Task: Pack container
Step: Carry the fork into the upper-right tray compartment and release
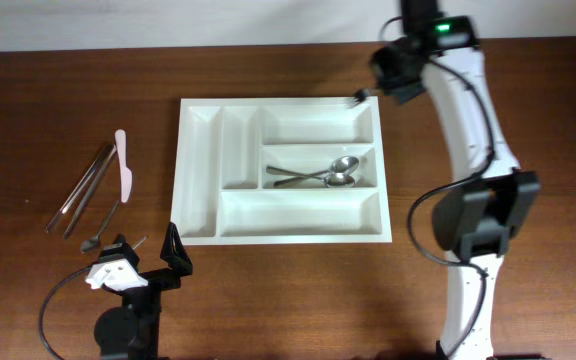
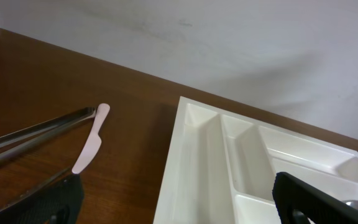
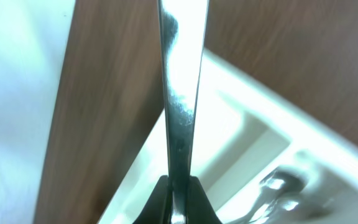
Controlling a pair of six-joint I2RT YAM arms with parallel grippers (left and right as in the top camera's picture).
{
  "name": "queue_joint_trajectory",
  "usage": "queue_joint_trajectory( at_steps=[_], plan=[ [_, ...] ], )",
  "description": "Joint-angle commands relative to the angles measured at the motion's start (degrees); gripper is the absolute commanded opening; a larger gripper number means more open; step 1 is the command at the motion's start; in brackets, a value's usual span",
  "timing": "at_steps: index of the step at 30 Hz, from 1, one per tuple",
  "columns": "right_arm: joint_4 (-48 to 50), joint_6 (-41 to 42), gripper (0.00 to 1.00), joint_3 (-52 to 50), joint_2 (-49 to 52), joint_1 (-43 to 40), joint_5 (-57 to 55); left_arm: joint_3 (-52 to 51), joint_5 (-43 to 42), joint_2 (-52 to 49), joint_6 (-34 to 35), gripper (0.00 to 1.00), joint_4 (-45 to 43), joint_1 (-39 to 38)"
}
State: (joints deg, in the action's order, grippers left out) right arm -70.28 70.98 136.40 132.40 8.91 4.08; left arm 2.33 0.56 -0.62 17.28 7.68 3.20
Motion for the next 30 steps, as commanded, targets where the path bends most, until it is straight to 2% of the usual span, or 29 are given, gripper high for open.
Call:
queue_joint_trajectory(
  at_steps=[1,7,13,19,20,23,24,26,30],
  plan=[
    [0.0,18.3,0.04,0.6,0.2,7.8,-10.2,-0.4,-0.8,0.3,-1.1,0.99,-0.1,0.3],
    [0.4,21.7,0.04,-0.9,3.4,13.7,-13.6,-0.4,-0.8,0.3,-1.1,0.99,-0.1,0.3],
    [1.1,23.0,0.04,-0.9,7.7,14.3,-10.9,-0.4,-0.8,0.3,-1.1,0.99,-0.1,0.3],
    [5.1,23.0,0.04,-0.9,8.0,13.5,-10.8,-0.4,-0.8,0.3,-1.1,0.99,-0.1,0.3],
    [6.2,22.9,0.07,-0.9,8.0,13.4,-10.8,-0.4,-0.8,0.3,-1.1,0.99,-0.1,0.3],
    [7.4,22.5,0.39,-0.9,8.0,13.2,-10.8,-0.4,-0.8,0.3,-1.1,0.99,-0.1,0.3],
    [7.7,22.3,0.45,-0.9,8.0,13.1,-10.8,-0.4,-0.8,0.3,-1.1,0.99,-0.1,0.3],
    [7.9,21.2,0.52,-0.9,8.0,12.8,-10.8,-0.4,-0.8,0.3,-1.1,0.99,-0.1,0.3],
    [9.1,15.5,0.53,-0.8,8.0,12.3,-10.8,-0.4,-0.8,0.3,-1.1,0.99,-0.1,0.3]
  ],
)
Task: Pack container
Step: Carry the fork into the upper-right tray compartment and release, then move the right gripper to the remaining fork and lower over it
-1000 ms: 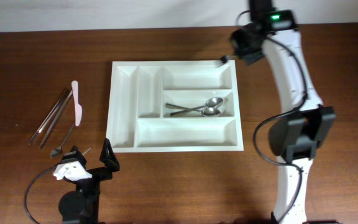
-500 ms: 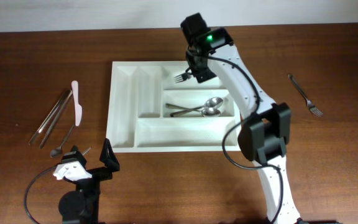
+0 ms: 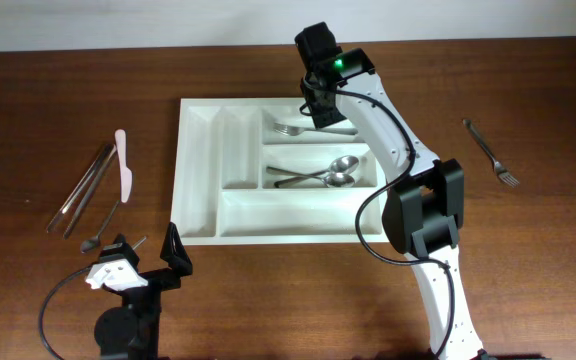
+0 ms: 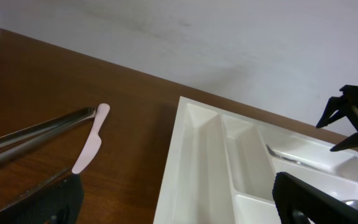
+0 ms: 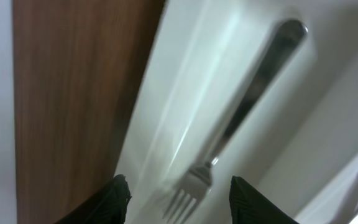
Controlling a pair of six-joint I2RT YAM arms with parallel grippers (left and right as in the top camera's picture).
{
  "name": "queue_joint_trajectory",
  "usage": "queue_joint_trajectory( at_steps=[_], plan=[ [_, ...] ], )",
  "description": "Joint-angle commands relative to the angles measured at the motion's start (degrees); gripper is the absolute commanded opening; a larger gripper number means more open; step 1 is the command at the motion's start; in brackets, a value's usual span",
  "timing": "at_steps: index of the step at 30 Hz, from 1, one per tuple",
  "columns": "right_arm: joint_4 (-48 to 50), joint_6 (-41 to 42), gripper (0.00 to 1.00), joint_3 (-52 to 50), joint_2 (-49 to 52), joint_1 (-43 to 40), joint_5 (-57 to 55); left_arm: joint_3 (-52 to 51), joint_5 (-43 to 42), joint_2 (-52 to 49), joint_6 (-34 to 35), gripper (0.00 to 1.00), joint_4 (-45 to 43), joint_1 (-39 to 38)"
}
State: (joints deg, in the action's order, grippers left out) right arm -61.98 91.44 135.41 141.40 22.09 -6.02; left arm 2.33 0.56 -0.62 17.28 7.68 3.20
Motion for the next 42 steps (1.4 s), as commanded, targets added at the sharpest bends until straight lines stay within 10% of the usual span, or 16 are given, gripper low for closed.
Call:
queue_joint_trajectory(
  at_steps=[1,8,25,37,42],
  plan=[
    [1.3,-7.2,0.53,0.3,-1.0,-1.0,-0.7,-0.4,-0.8,0.3,-1.1,0.99,-0.1,0.3],
    [-4.3,-38.6,0.6,4.7,-2.3,-6.2,-4.0,-0.4,-0.8,0.3,-1.1,0.99,-0.1,0.3],
    [-21.1,-74.7,0.63,6.9,-4.1,-30.6,-9.1,-0.4,-0.8,0.3,-1.1,0.99,-0.1,0.3],
    [-24.2,-45.4,0.62,6.4,-4.1,-39.0,-1.2,-0.4,-0.8,0.3,-1.1,0.99,-0.1,0.3],
    [-24.2,-31.5,0.8,5.5,-4.0,-39.8,1.1,-0.4,-0.8,0.3,-1.1,0.99,-0.1,0.3]
  ],
)
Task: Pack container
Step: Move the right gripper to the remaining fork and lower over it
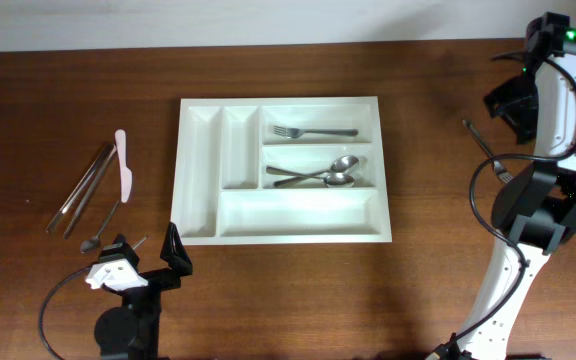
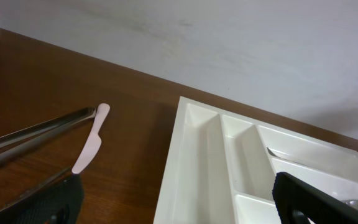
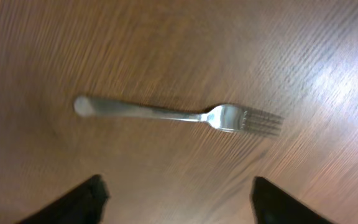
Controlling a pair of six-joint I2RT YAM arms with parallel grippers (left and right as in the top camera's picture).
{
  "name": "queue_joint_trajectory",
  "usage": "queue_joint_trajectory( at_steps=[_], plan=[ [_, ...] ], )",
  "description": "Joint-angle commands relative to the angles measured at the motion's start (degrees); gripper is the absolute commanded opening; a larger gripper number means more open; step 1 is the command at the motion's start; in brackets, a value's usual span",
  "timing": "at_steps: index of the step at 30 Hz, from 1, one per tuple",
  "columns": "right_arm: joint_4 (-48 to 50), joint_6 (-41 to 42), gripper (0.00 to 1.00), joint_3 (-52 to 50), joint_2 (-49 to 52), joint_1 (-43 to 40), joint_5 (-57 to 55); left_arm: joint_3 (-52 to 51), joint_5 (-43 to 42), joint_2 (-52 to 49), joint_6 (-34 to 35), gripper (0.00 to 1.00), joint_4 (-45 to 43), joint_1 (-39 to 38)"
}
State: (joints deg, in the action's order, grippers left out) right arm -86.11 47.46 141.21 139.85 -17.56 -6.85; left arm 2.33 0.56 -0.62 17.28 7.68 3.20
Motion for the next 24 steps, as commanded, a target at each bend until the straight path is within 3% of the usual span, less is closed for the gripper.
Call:
queue_joint_trajectory(
  at_steps=[1,5,12,24],
  plan=[
    [-0.1,13.1,0.8,-0.4,-2.4,-0.2,1.9,-0.4,-0.8,0.3,-1.1,0.99,-0.1,0.3],
    [0.0,16.3,0.78,-2.5,-2.4,-0.2,1.9,-0.4,-0.8,0.3,-1.1,0.99,-0.1,0.3],
    [1.1,29.7,0.8,-12.7,-2.4,-0.2,5.4,-0.4,-0.8,0.3,-1.1,0.99,-0.1,0.3],
    [9.5,29.7,0.79,-19.9,-2.4,-2.0,6.3,-0.4,-0.8,0.3,-1.1,0.99,-0.1,0.3]
  ],
)
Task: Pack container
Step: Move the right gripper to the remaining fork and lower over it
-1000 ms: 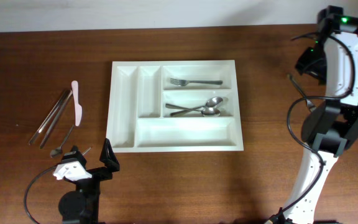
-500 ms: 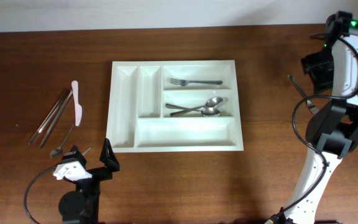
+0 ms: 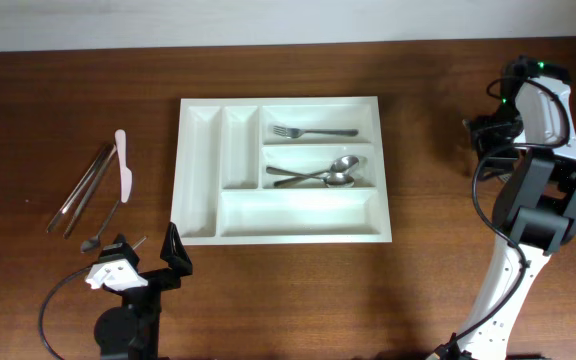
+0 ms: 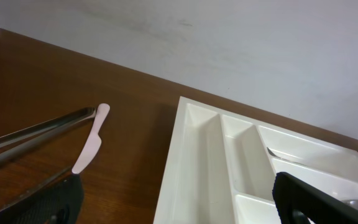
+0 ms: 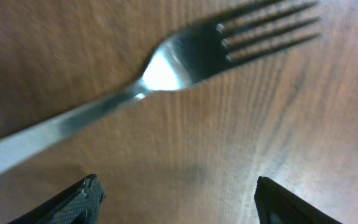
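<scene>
A white cutlery tray [image 3: 298, 212] lies mid-table. One fork [image 3: 313, 131] rests in its top right compartment, and two spoons [image 3: 318, 175] in the one below. A second fork [image 5: 166, 65] lies on the wood at the far right, tines pointing up-right in the right wrist view. My right gripper [image 5: 179, 205] hangs open just over it, one finger on each side and nothing between them. In the overhead view the arm [image 3: 488, 135] hides that fork. My left gripper [image 4: 179, 205] stands open and empty near the tray's front left corner.
Left of the tray lie a pink knife [image 3: 123, 165], metal tongs [image 3: 83, 188] and a small spoon [image 3: 103, 228]. The tray's two narrow left compartments [image 3: 236, 150] and long front compartment hold nothing. A pale wall runs along the table's far edge.
My right gripper has dropped from well above the fork on the table to close over it; the fork now fills the wrist view. The left arm and tray contents are unchanged.
My right gripper was shut on a fork near the tray's far right corner. Then it was open over the top right compartment with that fork lying inside. Later it stood high over a second fork at the table's right, and now sits low over it.
</scene>
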Controlling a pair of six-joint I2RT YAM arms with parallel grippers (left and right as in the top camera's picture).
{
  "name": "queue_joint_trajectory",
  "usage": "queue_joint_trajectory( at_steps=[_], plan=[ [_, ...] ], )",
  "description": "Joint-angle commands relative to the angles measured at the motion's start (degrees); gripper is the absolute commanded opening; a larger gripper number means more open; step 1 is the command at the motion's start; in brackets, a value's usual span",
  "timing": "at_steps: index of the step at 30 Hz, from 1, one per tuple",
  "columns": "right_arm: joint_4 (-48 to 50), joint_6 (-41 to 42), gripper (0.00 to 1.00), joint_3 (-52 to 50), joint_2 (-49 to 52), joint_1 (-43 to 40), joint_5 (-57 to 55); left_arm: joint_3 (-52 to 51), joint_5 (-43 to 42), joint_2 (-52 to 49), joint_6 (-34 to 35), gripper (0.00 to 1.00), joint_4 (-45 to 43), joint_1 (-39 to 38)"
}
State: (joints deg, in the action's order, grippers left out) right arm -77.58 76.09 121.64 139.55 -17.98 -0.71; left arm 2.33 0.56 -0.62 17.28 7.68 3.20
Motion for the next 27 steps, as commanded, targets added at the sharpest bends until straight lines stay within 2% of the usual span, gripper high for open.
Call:
queue_joint_trajectory(
  at_steps=[1,4,6,8,27],
  plan=[
    [1.3,1.1,0.8,-0.4,-2.1,-1.9,0.2,-0.4,-0.8,0.3,-1.1,0.99,-0.1,0.3],
    [2.6,0.0,0.8,-0.4,-2.1,-2.8,0.3,-0.4,-0.8,0.3,-1.1,0.99,-0.1,0.3],
    [4.9,-5.3,0.79,-0.3,-2.1,-3.2,0.3,-0.4,-0.8,0.3,-1.1,0.99,-0.1,0.3],
    [5.4,-7.1,0.8,-0.3,-2.1,-3.3,-0.2,-0.4,-0.8,0.3,-1.1,0.99,-0.1,0.3],
    [8.7,-5.1,0.81,-0.4,-2.1,-4.1,-0.4,-0.4,-0.8,0.3,-1.1,0.99,-0.1,0.3]
  ],
)
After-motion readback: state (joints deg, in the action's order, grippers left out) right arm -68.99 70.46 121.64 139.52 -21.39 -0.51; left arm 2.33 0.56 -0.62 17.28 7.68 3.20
